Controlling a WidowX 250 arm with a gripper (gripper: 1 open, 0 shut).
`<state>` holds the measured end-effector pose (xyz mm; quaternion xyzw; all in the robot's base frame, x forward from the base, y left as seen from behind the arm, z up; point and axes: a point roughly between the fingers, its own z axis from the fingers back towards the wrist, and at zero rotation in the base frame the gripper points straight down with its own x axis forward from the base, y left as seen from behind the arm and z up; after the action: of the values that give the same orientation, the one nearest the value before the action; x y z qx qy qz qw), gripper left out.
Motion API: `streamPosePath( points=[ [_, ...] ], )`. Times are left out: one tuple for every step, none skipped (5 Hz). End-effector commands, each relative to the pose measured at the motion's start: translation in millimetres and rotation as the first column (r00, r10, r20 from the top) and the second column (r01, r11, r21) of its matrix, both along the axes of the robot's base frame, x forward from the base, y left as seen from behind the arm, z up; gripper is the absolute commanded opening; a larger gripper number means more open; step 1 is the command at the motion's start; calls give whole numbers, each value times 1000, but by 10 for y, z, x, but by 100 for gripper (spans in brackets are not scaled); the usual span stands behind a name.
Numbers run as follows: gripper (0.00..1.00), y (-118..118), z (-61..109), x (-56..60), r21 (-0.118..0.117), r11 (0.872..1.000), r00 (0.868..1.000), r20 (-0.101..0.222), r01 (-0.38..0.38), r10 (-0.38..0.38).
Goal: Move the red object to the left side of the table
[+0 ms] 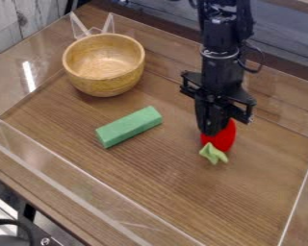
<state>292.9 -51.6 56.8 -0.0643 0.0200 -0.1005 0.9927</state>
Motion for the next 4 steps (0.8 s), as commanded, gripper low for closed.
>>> streamPosePath(
  points=[
    [100, -34, 222, 114, -10, 1000, 997, 79, 7, -7],
    [0, -45, 175, 130, -9, 1000, 997, 79, 11, -11],
    [0, -47, 119, 128, -6, 1000, 997, 75, 13, -12],
    [100, -47, 113, 124, -5, 1000, 997, 70, 14, -13]
  ],
)
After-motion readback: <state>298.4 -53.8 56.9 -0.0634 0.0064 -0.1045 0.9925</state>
